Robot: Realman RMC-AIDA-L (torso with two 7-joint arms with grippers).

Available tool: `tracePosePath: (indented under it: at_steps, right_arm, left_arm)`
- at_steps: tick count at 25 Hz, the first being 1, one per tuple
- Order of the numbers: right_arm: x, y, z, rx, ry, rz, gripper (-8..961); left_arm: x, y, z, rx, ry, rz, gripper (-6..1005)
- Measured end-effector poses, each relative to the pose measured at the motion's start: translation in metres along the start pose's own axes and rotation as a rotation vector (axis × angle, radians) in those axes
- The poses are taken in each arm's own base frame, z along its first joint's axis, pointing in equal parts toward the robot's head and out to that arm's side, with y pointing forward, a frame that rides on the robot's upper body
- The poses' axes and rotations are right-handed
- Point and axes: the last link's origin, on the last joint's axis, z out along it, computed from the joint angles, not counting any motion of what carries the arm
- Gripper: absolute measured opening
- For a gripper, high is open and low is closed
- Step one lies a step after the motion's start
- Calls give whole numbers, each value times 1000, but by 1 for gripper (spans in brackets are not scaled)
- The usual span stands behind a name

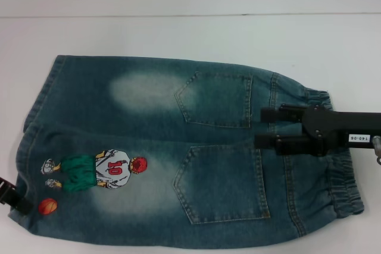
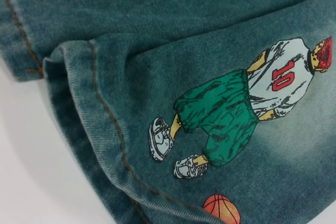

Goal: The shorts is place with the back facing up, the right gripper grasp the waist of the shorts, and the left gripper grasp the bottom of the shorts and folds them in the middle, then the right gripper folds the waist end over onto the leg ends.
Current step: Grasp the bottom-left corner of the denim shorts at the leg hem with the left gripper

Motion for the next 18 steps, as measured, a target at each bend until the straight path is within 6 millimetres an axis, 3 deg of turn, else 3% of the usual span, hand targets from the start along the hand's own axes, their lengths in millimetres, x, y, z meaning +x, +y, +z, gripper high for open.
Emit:
tracePosePath:
  at_steps: [18]
  right_arm:
    - [33,12,-32,45,-74,129,912]
  left_arm:
    - [2,-2,1,14,20,-9,78]
